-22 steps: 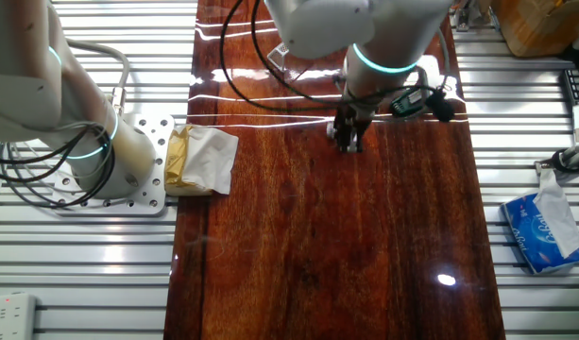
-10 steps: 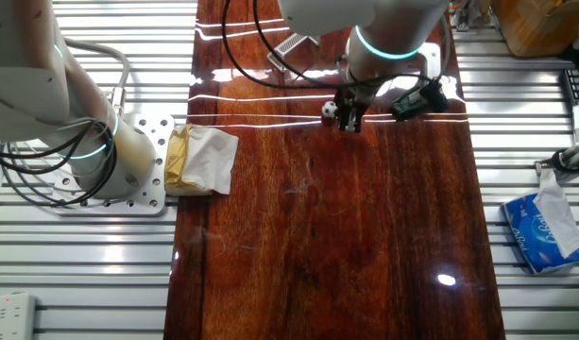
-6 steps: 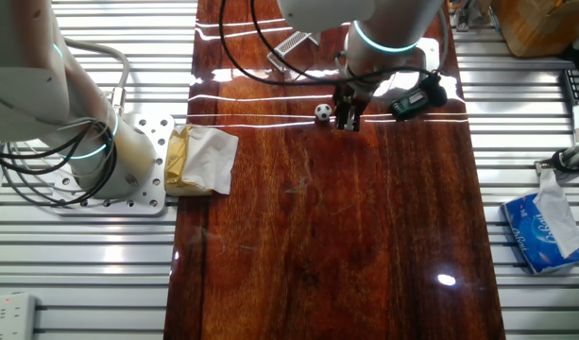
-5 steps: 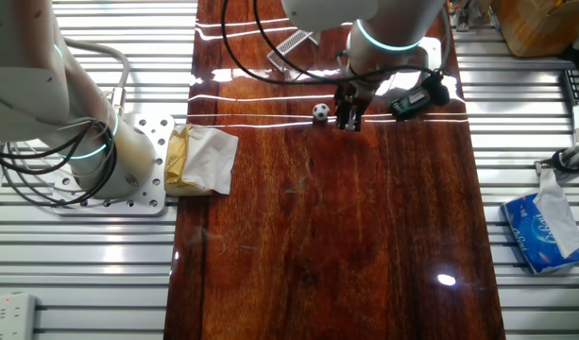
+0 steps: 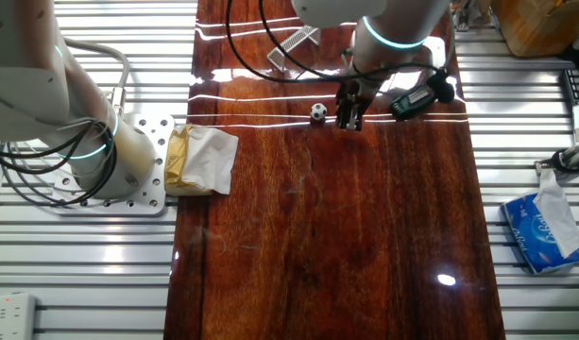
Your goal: Push the soccer ball into the goal
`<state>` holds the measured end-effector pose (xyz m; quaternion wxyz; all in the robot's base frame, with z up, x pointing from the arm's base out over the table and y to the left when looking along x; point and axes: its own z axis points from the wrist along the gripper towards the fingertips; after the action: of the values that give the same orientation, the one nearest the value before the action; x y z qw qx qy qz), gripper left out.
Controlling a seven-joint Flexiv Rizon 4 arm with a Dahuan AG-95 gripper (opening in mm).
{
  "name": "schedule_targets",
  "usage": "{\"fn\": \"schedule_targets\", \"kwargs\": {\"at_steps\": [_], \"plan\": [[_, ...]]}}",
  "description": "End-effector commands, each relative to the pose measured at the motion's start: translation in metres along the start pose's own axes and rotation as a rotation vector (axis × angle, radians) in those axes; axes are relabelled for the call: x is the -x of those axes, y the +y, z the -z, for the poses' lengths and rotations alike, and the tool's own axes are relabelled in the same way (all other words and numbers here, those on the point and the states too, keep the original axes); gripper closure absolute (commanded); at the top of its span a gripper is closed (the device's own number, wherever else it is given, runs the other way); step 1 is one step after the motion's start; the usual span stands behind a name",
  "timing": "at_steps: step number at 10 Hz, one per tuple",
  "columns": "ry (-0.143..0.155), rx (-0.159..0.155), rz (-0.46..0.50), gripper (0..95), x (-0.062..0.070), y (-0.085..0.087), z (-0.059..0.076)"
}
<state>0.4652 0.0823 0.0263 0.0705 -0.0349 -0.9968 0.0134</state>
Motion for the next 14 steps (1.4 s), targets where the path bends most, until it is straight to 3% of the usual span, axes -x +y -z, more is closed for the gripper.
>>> {"fn": "schedule_targets", "kwargs": {"at_steps": [1, 3, 7, 11, 14], "plan": [[-0.095, -0.187, 0.346, 95.0, -0.001, -0.004, 0.001], [-0.114, -0.205, 0.444, 95.0, -0.001, -0.007, 0.002], [-0.110, -0.201, 0.494, 95.0, -0.003, -0.036, 0.013], [-0.096, -0.204, 0.526, 95.0, 0.023, -0.054, 0.034], [-0.095, -0.198, 0.520, 95.0, 0.023, -0.054, 0.034]]}}
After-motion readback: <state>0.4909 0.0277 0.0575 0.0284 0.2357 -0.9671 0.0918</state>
